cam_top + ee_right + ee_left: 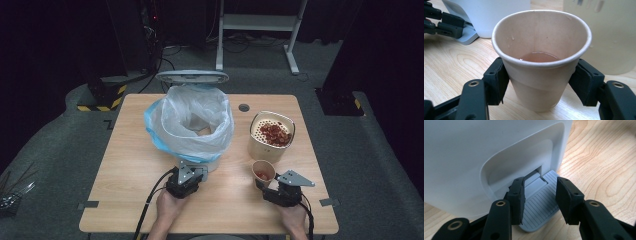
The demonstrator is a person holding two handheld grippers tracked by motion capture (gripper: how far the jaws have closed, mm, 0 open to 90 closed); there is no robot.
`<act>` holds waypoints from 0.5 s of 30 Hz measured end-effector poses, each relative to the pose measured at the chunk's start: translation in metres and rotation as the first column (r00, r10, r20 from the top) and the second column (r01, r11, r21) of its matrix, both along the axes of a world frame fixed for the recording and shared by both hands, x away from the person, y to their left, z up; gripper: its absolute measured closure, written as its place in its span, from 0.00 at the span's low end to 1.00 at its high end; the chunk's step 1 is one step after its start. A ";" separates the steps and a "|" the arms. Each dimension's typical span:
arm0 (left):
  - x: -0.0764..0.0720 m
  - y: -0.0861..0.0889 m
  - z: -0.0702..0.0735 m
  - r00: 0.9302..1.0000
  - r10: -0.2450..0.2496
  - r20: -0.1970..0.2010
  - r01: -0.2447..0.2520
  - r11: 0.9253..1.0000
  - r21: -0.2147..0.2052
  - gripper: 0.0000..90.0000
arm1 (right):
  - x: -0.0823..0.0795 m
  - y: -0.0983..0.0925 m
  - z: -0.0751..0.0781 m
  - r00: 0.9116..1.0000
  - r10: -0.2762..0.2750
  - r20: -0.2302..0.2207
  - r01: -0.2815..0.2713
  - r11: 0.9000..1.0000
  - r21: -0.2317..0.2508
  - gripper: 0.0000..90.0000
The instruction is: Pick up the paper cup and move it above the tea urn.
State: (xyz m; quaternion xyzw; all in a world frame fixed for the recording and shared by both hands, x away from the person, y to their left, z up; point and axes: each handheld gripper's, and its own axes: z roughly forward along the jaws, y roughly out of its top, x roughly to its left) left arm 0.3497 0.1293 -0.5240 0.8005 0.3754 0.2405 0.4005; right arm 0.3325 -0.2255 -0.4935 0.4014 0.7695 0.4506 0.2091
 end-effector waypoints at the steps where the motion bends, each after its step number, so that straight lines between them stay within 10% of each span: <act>1: 0.000 0.000 0.000 1.000 0.000 0.000 0.000 1.000 0.001 0.66 | 0.000 -0.001 0.001 1.000 -0.001 -0.001 0.001 1.000 -0.002 0.41; 15: 0.000 0.000 0.000 1.000 0.000 0.000 0.000 1.000 -0.001 0.66 | 0.000 -0.019 0.008 1.000 -0.025 0.013 0.025 1.000 -0.005 0.42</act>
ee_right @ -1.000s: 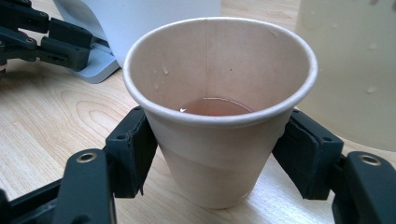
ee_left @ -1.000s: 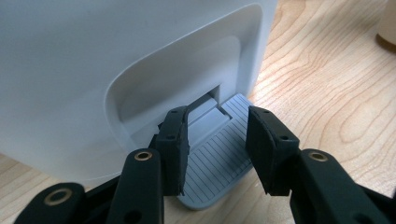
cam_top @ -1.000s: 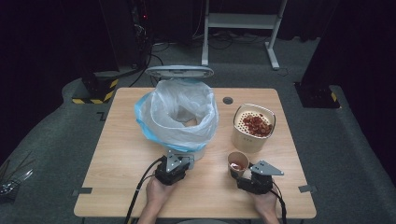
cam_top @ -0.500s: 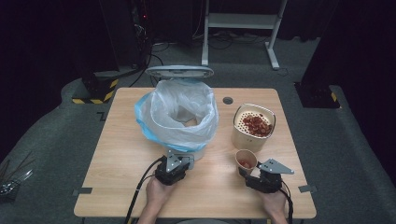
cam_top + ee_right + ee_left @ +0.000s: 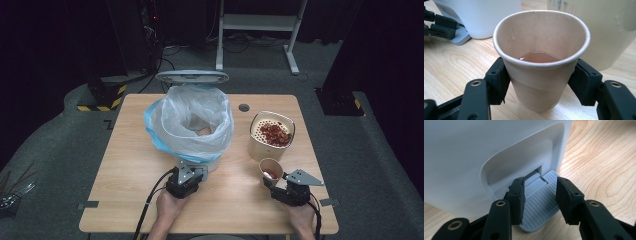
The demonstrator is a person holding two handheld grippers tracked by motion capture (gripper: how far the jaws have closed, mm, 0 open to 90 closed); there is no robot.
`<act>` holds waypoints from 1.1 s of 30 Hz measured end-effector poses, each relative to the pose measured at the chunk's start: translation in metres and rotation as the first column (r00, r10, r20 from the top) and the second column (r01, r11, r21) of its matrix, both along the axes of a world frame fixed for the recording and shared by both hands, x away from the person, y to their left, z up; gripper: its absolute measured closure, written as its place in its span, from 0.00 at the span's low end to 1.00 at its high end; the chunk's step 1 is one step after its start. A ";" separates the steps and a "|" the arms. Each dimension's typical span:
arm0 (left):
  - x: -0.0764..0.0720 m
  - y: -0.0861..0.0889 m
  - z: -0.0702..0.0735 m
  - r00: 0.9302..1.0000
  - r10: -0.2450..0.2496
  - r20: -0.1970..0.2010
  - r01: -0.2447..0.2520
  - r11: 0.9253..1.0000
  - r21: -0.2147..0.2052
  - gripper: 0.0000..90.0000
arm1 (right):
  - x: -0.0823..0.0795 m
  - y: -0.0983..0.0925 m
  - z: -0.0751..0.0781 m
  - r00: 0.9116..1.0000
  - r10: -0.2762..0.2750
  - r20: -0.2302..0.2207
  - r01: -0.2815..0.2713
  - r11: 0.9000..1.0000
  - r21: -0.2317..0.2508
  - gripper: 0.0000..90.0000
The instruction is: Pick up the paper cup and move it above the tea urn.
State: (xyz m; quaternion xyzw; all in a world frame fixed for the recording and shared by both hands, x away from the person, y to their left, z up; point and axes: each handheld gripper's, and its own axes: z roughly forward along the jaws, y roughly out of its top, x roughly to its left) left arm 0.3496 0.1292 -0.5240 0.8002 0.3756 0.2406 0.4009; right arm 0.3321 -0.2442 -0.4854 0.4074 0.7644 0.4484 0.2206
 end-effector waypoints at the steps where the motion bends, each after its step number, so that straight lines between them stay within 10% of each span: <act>1: 0.000 0.000 0.000 1.000 0.000 0.000 0.000 1.000 0.001 0.66 | 0.000 -0.001 0.001 1.000 -0.003 0.001 0.003 1.000 0.000 0.42; 33: 0.000 0.000 0.000 1.000 -0.001 0.000 0.001 1.000 0.001 0.66 | 0.007 -0.039 0.040 0.994 -0.103 0.036 0.106 0.991 -0.080 0.43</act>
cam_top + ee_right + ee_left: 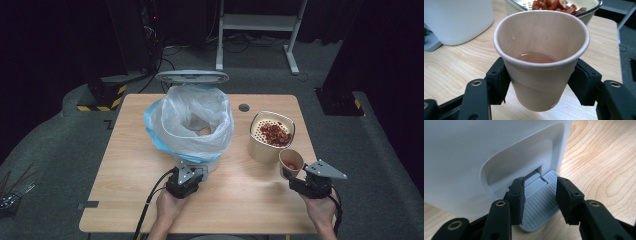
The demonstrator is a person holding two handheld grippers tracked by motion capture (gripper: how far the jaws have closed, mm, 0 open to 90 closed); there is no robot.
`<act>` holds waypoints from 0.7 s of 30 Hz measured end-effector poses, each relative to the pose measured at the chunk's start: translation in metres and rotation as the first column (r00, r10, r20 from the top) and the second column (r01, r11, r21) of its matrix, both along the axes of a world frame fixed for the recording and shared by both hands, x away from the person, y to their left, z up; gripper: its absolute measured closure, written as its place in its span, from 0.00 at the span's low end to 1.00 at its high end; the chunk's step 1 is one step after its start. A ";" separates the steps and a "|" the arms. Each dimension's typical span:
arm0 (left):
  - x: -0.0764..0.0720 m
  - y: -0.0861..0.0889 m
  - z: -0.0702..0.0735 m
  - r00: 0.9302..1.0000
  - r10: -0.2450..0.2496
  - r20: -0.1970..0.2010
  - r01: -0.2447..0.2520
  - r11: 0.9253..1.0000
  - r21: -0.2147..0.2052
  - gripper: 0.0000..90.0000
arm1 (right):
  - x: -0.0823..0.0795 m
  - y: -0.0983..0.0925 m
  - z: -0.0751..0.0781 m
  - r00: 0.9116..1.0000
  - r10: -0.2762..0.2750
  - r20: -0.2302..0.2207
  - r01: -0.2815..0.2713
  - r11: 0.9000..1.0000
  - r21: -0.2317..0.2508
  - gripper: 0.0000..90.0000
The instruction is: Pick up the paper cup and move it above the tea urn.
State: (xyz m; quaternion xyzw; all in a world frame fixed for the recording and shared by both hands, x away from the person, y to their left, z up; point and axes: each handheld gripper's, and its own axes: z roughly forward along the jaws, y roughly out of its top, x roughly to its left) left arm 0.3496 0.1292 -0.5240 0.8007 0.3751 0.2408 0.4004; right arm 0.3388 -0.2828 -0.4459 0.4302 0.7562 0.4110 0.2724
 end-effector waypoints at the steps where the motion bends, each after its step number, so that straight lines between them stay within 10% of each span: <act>1: 0.000 0.000 0.000 1.000 0.001 0.000 -0.001 1.000 -0.001 0.66 | 0.000 -0.001 0.001 1.000 -0.002 0.001 0.002 1.000 -0.003 0.43; 21: 0.000 0.000 0.000 1.000 0.000 0.000 0.000 1.000 0.000 0.66 | 0.007 -0.012 0.020 0.999 -0.027 0.021 0.028 0.999 -0.046 0.43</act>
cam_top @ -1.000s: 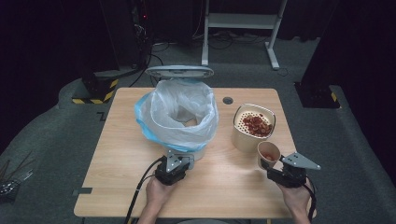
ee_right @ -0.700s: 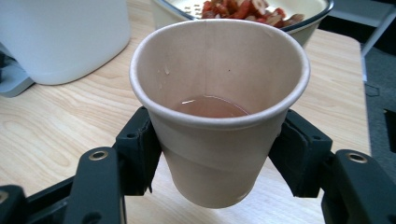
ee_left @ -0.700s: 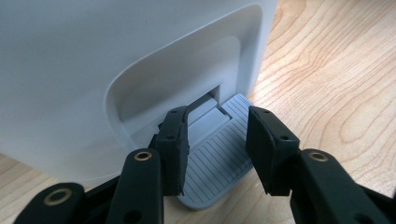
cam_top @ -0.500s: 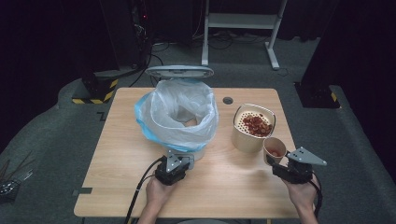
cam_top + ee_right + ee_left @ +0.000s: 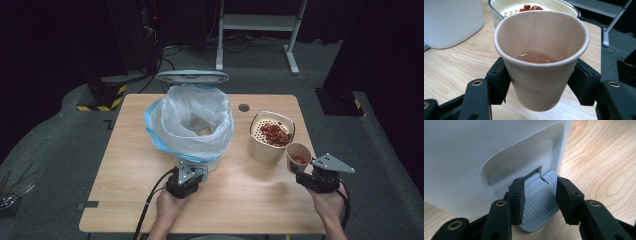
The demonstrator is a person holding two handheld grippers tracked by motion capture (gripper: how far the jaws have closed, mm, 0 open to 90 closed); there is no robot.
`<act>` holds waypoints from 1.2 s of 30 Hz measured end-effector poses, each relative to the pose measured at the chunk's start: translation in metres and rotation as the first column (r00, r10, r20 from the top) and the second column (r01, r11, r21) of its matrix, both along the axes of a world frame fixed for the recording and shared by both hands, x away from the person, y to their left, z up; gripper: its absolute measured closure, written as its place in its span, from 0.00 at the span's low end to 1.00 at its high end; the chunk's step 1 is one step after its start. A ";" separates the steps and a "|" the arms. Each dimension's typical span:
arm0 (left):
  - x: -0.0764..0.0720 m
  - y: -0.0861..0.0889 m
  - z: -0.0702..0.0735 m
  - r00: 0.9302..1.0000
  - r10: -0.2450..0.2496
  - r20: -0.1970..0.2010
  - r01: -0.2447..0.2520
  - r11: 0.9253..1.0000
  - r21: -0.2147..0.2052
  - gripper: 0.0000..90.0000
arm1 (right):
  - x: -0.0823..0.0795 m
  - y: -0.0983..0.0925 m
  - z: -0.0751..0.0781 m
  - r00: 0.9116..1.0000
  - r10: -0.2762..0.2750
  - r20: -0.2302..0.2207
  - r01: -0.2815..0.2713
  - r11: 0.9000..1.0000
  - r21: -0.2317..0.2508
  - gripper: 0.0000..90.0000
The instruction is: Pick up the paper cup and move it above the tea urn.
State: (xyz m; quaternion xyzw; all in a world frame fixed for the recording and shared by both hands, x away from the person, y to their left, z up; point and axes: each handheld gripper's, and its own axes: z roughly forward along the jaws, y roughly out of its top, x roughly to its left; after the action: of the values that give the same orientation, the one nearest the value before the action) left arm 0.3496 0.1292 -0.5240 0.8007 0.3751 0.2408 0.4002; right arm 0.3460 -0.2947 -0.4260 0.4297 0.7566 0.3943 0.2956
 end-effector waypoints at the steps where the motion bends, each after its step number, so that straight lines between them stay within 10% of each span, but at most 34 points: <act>1: 0.000 0.000 0.000 1.000 0.000 0.000 0.000 1.000 -0.001 0.66 | 0.000 0.000 0.001 1.000 -0.001 -0.001 0.001 1.000 0.000 0.43; 36: 0.000 0.000 0.000 1.000 0.000 0.001 0.000 1.000 0.001 0.65 | 0.032 0.002 0.048 1.000 -0.013 0.005 0.013 0.983 -0.186 0.44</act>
State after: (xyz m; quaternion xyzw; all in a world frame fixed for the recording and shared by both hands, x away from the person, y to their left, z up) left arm 0.3495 0.1290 -0.5240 0.8009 0.3747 0.2413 0.4000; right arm 0.3779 -0.2930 -0.3775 0.4045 0.7867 0.3209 0.3383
